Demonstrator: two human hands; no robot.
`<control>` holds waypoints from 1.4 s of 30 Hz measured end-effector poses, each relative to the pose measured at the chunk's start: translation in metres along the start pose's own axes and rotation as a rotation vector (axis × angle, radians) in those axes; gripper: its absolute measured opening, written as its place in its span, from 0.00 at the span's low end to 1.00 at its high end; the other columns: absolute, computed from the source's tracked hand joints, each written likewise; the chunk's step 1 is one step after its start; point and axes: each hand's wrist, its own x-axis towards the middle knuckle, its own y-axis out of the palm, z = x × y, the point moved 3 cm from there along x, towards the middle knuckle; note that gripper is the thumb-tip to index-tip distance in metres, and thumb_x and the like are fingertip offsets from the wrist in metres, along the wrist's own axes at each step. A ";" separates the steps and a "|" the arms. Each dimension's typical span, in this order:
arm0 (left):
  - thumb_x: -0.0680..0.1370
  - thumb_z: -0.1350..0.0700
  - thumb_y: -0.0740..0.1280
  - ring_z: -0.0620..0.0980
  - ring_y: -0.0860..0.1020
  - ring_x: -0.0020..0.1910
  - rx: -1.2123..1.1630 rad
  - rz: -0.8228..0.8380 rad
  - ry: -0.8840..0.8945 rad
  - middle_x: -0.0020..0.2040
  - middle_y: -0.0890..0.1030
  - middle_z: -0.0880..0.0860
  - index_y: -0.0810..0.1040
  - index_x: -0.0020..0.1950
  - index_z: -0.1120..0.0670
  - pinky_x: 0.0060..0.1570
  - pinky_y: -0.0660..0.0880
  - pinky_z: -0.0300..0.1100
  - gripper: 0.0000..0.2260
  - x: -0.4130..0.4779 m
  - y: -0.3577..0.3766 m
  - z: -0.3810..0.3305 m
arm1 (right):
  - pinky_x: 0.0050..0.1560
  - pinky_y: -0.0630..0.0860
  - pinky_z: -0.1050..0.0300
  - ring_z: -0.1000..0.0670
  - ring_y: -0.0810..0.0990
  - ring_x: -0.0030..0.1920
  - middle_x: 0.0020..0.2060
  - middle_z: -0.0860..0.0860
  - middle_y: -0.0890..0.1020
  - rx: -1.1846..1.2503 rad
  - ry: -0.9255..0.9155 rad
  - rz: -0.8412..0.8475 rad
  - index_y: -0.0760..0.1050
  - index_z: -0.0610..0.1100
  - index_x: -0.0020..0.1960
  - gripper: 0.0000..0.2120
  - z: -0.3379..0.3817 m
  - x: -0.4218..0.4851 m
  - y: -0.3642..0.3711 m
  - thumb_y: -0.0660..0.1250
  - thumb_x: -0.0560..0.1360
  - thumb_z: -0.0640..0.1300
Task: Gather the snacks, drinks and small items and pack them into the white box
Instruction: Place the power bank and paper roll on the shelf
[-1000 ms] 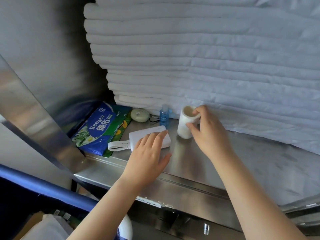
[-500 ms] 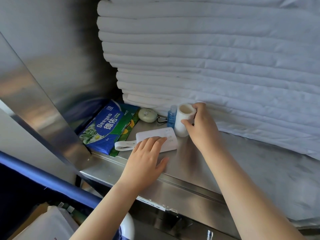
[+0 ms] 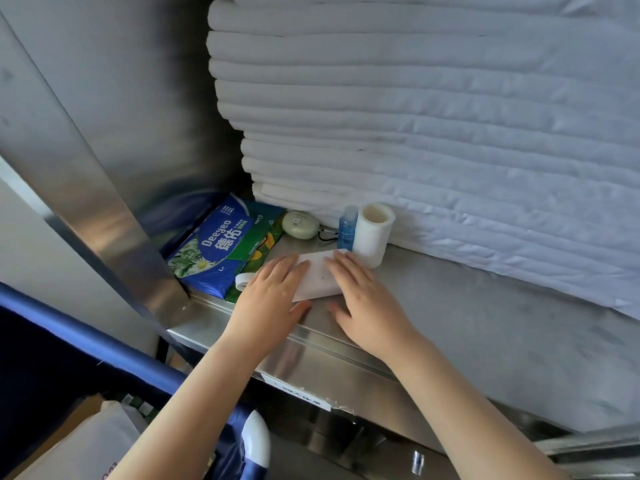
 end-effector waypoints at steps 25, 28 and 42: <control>0.65 0.57 0.78 0.58 0.74 0.63 0.003 -0.067 0.544 0.64 0.76 0.56 0.75 0.66 0.56 0.60 0.72 0.55 0.29 -0.037 0.017 -0.074 | 0.54 0.76 0.53 0.47 0.76 0.53 0.53 0.49 0.76 -0.183 0.166 -0.318 0.76 0.43 0.56 0.25 -0.007 -0.122 -0.029 0.79 0.61 0.40; 0.69 0.58 0.76 0.58 0.77 0.60 -0.038 -0.111 0.609 0.61 0.78 0.56 0.78 0.63 0.56 0.55 0.77 0.54 0.23 -0.034 0.011 -0.081 | 0.50 0.74 0.58 0.50 0.74 0.51 0.50 0.51 0.77 -0.172 0.143 -0.361 0.76 0.44 0.53 0.21 -0.011 -0.128 -0.037 0.78 0.63 0.41; 0.78 0.57 0.64 0.55 0.75 0.50 -0.174 -0.296 0.599 0.56 0.78 0.58 0.78 0.63 0.54 0.39 0.74 0.44 0.14 -0.017 0.013 -0.102 | 0.40 0.79 0.53 0.44 0.79 0.49 0.54 0.45 0.76 -0.049 0.181 -0.393 0.72 0.42 0.61 0.16 -0.022 -0.130 -0.063 0.68 0.74 0.40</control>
